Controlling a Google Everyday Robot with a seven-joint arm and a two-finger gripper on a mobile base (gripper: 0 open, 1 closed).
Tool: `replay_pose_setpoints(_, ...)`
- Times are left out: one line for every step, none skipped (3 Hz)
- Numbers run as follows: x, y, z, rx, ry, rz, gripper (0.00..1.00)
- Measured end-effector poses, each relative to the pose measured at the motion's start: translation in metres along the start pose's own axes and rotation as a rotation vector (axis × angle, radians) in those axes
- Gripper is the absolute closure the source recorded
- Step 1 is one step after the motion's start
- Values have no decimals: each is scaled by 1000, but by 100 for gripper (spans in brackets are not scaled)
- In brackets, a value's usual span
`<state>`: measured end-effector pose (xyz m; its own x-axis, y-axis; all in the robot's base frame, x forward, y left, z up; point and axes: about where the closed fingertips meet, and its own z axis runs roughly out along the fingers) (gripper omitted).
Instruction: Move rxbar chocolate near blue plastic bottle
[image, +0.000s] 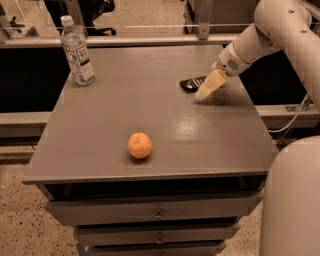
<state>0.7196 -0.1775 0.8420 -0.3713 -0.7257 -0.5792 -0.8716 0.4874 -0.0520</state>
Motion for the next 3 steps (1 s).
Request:
replay_pose_setpoints(-3,-2,3,0,-3,-7,41)
replay_pose_setpoints(-5,-1,0,-1,-11,-13,64)
replay_pose_setpoints(-9,6,-6,-3,-22,-33,88)
